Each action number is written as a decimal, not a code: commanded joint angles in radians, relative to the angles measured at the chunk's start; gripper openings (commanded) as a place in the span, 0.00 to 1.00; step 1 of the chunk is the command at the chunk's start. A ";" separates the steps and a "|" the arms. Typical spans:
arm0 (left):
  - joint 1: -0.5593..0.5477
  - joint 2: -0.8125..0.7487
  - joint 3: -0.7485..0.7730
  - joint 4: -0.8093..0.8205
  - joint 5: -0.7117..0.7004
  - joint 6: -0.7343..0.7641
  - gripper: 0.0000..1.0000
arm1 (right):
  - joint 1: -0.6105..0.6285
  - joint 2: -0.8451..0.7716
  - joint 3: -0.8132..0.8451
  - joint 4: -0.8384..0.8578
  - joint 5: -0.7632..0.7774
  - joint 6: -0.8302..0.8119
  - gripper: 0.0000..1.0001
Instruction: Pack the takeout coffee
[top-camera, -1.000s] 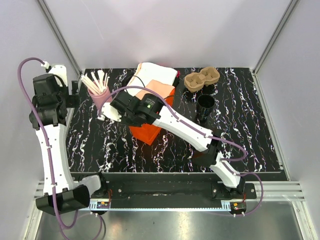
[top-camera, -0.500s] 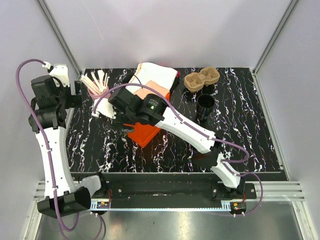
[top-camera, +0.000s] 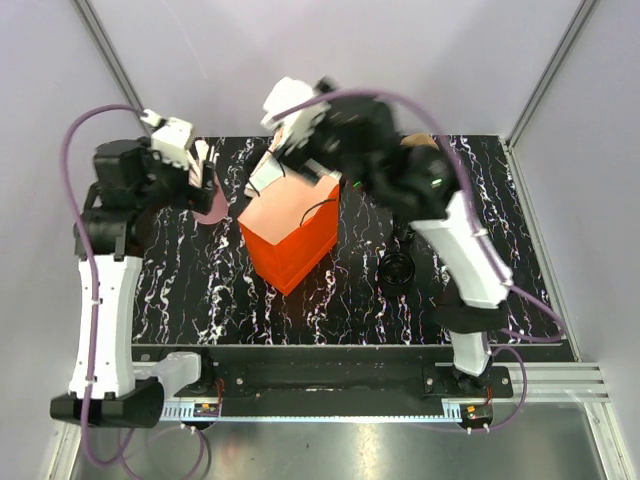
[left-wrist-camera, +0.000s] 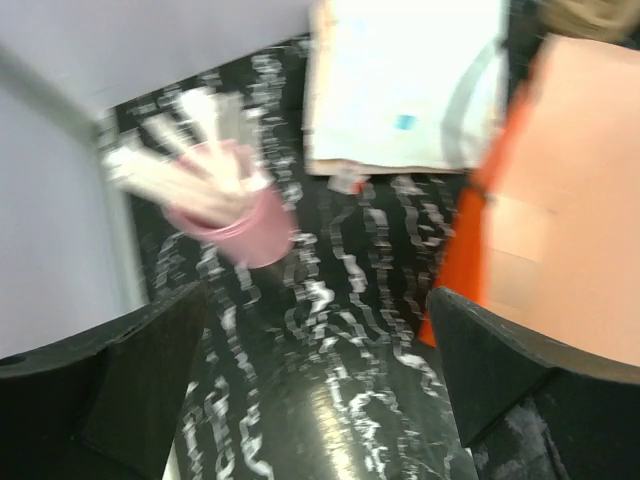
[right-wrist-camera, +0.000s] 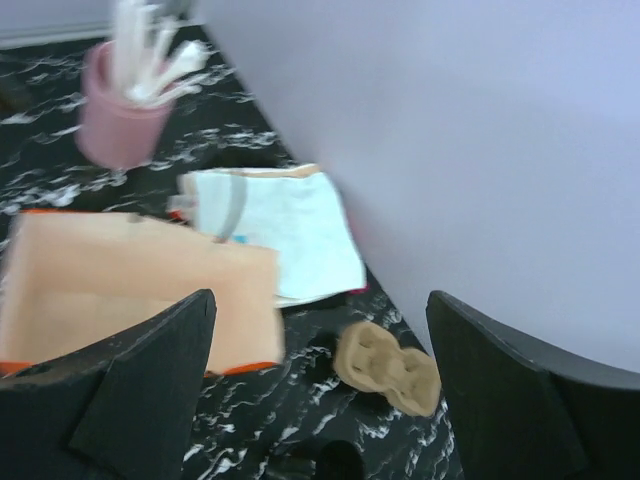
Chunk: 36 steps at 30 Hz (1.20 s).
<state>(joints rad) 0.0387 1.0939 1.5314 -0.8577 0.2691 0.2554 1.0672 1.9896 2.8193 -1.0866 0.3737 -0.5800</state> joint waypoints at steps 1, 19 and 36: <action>-0.137 0.066 0.018 -0.007 -0.024 0.004 0.99 | -0.166 -0.121 -0.059 0.025 0.033 0.051 0.92; -0.284 0.164 0.010 -0.155 -0.013 0.051 0.76 | -0.454 -0.442 -0.744 0.217 -0.151 0.126 0.93; -0.307 0.199 0.036 -0.182 -0.145 0.070 0.73 | -0.469 -0.229 -0.650 0.197 -0.455 0.299 0.91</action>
<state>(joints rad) -0.2634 1.2869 1.5295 -1.0481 0.1574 0.3096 0.6018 1.7054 2.1021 -0.8845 0.0643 -0.3531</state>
